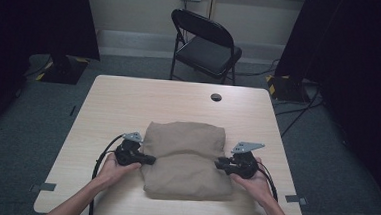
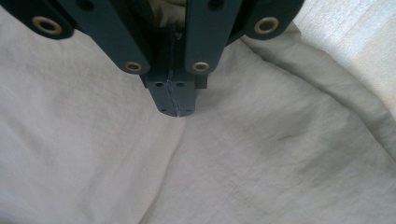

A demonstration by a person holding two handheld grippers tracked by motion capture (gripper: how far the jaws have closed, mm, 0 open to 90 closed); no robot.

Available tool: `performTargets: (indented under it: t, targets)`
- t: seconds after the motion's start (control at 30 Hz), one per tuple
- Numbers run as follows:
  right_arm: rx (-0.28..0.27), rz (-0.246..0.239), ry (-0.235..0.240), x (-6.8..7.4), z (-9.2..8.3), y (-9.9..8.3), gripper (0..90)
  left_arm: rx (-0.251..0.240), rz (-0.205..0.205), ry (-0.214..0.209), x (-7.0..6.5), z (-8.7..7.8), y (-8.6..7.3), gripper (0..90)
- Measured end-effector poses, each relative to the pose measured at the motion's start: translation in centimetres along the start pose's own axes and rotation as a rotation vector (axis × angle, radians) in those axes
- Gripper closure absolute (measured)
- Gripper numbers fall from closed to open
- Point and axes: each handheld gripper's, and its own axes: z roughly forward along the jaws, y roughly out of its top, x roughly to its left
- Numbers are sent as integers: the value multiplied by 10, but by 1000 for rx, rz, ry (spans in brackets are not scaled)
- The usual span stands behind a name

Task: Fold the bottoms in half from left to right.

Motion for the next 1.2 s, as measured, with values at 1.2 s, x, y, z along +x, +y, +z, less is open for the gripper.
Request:
performTargets:
  t: [1.2]
  targets:
    - [98, -248, 259, 76, 29, -10, 500, -6, -54, 7, 10, 5, 8, 900]
